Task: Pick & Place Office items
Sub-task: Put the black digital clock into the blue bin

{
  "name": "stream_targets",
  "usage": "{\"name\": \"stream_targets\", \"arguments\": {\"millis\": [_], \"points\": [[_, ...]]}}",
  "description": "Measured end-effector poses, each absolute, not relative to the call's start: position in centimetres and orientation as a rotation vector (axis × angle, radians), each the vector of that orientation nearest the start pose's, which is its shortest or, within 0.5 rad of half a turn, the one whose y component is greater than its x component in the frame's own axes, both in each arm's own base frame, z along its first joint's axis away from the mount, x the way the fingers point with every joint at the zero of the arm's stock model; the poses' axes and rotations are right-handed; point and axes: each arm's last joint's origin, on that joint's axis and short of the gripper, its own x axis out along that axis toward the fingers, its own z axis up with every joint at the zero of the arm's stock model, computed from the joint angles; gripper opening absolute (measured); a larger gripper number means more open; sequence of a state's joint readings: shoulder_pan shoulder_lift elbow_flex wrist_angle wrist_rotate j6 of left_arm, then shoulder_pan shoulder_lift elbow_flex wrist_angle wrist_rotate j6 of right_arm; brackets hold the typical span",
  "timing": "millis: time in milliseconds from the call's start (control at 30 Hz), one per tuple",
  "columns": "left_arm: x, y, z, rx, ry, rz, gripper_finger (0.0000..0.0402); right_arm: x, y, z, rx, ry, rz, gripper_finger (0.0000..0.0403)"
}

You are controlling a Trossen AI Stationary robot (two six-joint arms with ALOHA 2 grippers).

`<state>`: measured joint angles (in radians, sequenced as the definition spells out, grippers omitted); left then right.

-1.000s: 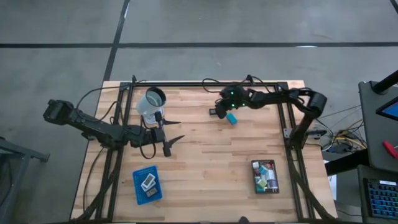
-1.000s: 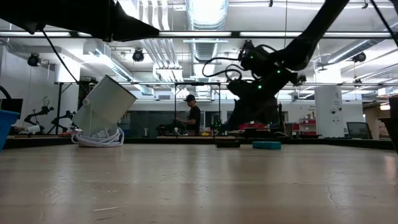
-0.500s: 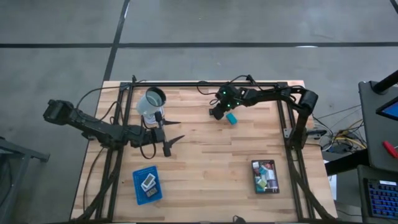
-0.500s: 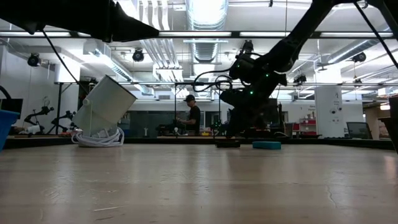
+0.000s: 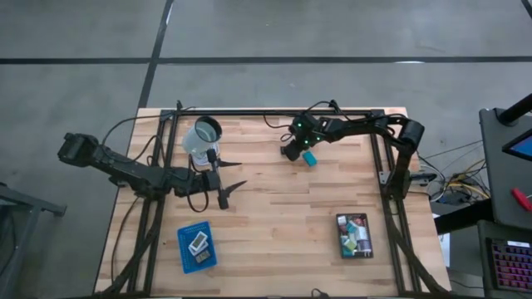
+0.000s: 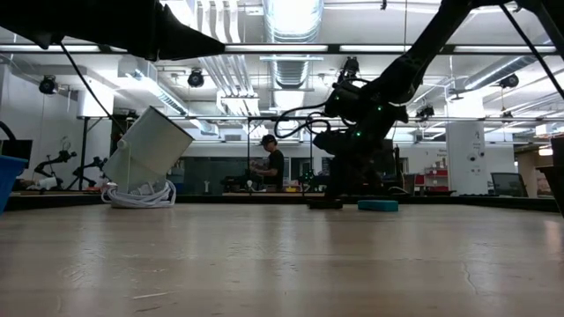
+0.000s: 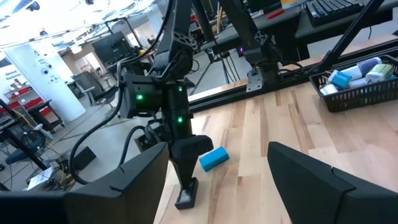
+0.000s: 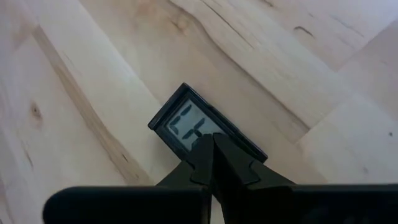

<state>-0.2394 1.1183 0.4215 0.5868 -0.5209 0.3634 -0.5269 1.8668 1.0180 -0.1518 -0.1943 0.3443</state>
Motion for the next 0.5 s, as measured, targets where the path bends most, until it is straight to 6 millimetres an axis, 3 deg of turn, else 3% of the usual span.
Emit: {"name": "stream_targets", "arguments": {"millis": [233, 500], "points": [[22.0, -3.9, 21.9, 0.402, 0.153, 0.260, 0.0280, 30.9, -17.0, 12.9, 0.687, 0.913, -0.450, 0.0008], [22.0, -3.9, 22.0, 0.402, 0.153, 0.260, 0.0280, 31.9, -14.7, 12.8, 0.680, 0.937, -0.331, 0.0008]]}}
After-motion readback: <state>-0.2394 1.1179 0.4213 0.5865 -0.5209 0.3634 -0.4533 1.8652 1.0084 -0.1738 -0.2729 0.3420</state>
